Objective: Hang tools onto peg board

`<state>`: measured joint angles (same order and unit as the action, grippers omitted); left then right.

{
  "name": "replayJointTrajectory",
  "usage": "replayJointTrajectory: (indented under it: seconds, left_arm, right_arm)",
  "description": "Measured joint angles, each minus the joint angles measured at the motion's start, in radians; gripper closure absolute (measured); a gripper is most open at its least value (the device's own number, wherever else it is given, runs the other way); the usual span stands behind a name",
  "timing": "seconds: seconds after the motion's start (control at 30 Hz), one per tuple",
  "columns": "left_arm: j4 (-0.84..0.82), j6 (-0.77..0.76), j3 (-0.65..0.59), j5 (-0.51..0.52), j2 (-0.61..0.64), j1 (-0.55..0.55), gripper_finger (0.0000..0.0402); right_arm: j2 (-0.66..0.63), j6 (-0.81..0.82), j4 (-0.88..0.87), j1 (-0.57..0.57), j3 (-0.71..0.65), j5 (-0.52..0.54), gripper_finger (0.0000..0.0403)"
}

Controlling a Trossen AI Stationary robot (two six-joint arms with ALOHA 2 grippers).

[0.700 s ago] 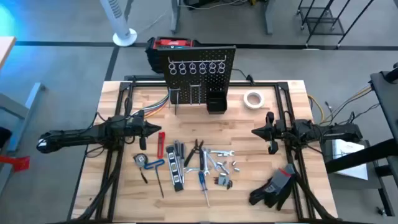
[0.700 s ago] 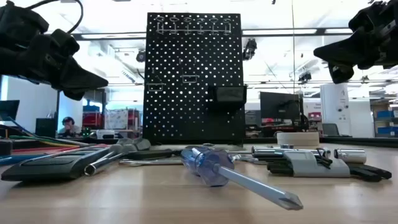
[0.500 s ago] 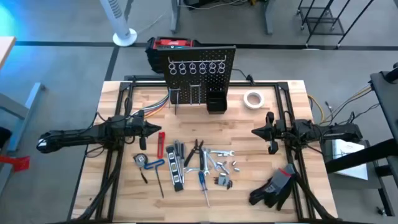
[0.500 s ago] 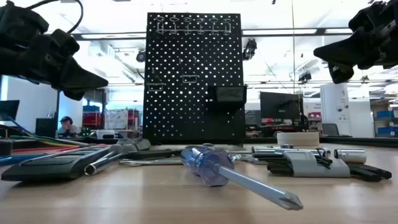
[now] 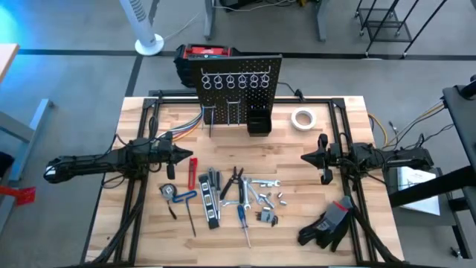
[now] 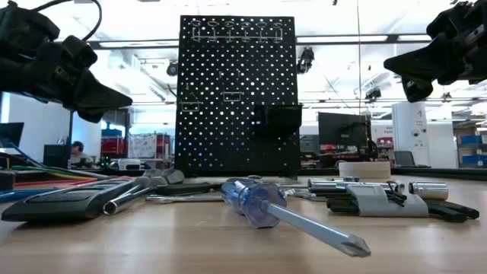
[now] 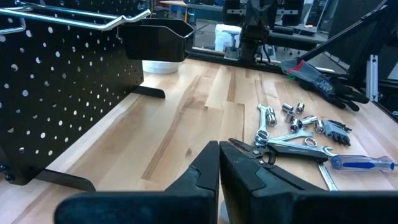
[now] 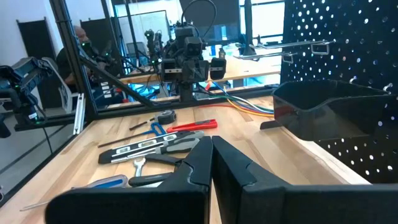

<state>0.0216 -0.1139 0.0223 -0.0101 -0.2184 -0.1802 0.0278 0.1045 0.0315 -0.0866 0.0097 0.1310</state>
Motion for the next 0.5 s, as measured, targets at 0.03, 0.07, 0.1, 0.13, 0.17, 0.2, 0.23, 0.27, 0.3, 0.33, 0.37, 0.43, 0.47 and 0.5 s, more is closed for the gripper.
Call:
replayJointTrajectory:
  seconds: [0.03, 0.07, 0.1, 0.13, 0.17, 0.2, 0.23, 0.27, 0.3, 0.33, 0.37, 0.43, 0.47, 0.5]
  left_arm:
    - [0.000, 0.000, 0.000, 0.000, 0.000, 0.000, 0.0401]
    - [0.000, 0.000, 0.000, 0.000, 0.000, 0.000, 0.0401]
    - [0.000, 0.000, 0.000, 0.000, 0.000, 0.000, 0.0401]
    - [0.000, 0.000, 0.000, 0.000, 0.000, 0.000, 0.0401]
    - [0.000, 0.000, 0.000, 0.000, 0.000, 0.000, 0.0401]
    - [0.000, 0.000, 0.000, 0.000, 0.000, 0.000, 0.0401]
    - [0.000, 0.000, 0.000, 0.000, 0.000, 0.000, 0.0401]
    - [0.000, 0.000, 0.000, 0.000, 0.000, 0.000, 0.0401]
    - [0.000, 0.000, 0.000, 0.000, 0.000, 0.000, 0.0401]
    - [0.000, 0.000, 0.000, 0.000, 0.000, 0.000, 0.0401]
    - [0.000, 0.000, 0.000, 0.000, 0.000, 0.000, 0.0401]
    - [0.000, 0.000, 0.000, 0.000, 0.000, 0.000, 0.0401]
    - [0.000, 0.000, 0.000, 0.000, 0.000, 0.000, 0.0401]
    - [0.000, 0.000, 0.000, 0.000, 0.000, 0.000, 0.0401]
  right_arm:
    - [0.000, 0.000, 0.000, 0.000, 0.000, 0.000, 0.0403]
    - [0.000, 0.000, 0.000, 0.000, 0.000, 0.000, 0.0403]
    - [0.000, 0.000, 0.000, 0.000, 0.000, 0.000, 0.0403]
    - [0.000, 0.000, 0.000, 0.000, 0.000, 0.000, 0.0403]
    - [0.000, 0.000, 0.000, 0.000, 0.000, 0.000, 0.0403]
    - [0.000, 0.000, 0.000, 0.000, 0.000, 0.000, 0.0403]
    - [0.000, 0.000, 0.000, 0.000, 0.000, 0.000, 0.0403]
    - [0.000, 0.000, 0.000, 0.000, 0.000, 0.000, 0.0403]
    - [0.000, 0.000, 0.002, 0.000, 0.000, 0.000, 0.0403]
    - [0.000, -0.002, 0.012, 0.000, 0.000, 0.000, 0.0403]
    - [0.000, -0.011, 0.035, 0.000, 0.000, 0.014, 0.0403]
    - [0.000, -0.009, 0.111, 0.000, 0.000, 0.073, 0.0403]
    - [0.000, 0.015, 0.147, 0.001, 0.000, 0.081, 0.0403]
    - [0.000, 0.046, 0.179, 0.001, 0.000, 0.083, 0.0403]
